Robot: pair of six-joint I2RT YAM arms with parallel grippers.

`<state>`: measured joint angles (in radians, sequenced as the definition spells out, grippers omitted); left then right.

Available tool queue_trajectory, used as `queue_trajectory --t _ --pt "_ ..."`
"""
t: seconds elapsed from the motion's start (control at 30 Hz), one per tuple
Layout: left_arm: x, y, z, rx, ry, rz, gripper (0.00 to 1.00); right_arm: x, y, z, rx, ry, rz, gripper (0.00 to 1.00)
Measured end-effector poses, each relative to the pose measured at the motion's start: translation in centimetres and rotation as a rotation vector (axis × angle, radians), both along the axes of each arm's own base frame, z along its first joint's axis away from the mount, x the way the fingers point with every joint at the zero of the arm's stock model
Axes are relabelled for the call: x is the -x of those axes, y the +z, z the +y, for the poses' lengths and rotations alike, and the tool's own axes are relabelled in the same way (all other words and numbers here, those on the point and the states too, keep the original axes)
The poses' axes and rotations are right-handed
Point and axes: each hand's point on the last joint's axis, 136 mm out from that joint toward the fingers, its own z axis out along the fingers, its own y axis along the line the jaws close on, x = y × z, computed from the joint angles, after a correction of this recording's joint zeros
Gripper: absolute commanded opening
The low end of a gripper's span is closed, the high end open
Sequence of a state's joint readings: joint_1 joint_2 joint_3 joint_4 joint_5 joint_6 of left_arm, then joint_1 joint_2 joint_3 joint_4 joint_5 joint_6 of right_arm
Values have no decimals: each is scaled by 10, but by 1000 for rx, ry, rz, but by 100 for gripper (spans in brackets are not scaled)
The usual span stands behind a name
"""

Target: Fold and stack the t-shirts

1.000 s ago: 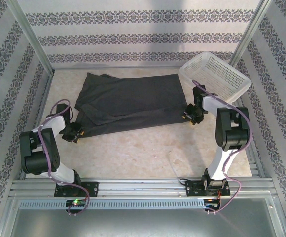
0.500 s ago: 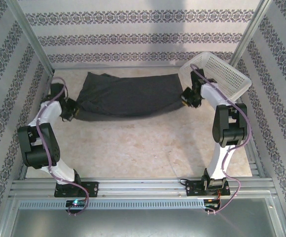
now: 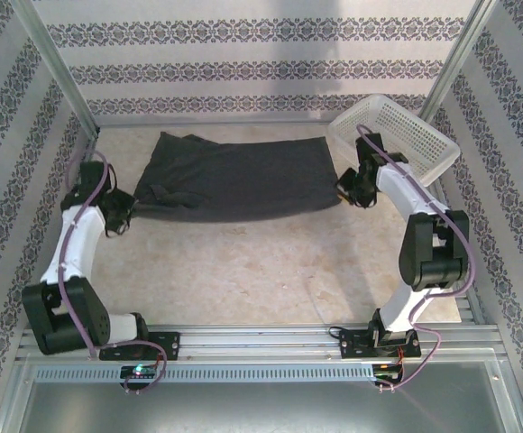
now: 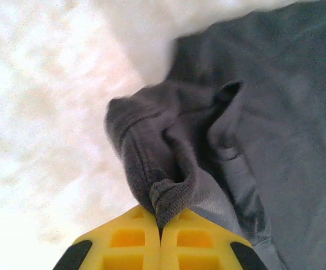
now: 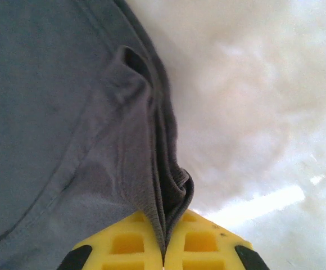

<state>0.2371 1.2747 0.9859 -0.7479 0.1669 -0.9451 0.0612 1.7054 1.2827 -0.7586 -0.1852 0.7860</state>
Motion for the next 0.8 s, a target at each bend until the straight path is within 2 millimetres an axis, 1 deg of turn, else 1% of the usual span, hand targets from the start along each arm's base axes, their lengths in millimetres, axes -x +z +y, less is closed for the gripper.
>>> queue_trajectory --t 0.07,0.13,0.23,0.3,0.37,0.43,0.5,0.67,0.7,0.73,0.77,0.8 --pt "26 -19 -7 10 11 55 0 25 -14 -2 9 -1 54 0" --pt "49 -40 -13 28 19 111 0 45 -26 -6 22 -3 98 0" --pt "84 -74 -21 48 25 215 0 68 -41 -10 44 -2 151 0" --pt "101 -90 -23 51 31 267 0 81 -50 -13 56 -1 185 0" --pt "113 -99 -23 42 36 298 0 96 -61 -15 70 -2 226 0" --pt "117 -101 -22 34 39 306 0 107 -69 -18 83 -1 256 0" --pt "117 -101 -21 25 41 302 0 117 -74 -20 96 5 281 0" --pt "117 -98 -19 13 45 285 0 131 -77 -24 115 20 291 0" --pt "117 -98 -19 12 45 282 2 132 -77 -24 115 23 292 0" --pt "118 -98 -19 12 45 280 10 132 -78 -24 115 23 292 0" --pt "119 -98 -20 13 45 280 18 132 -78 -24 115 23 291 4" --pt "119 -98 -20 15 49 279 24 132 -78 -25 115 23 291 11"
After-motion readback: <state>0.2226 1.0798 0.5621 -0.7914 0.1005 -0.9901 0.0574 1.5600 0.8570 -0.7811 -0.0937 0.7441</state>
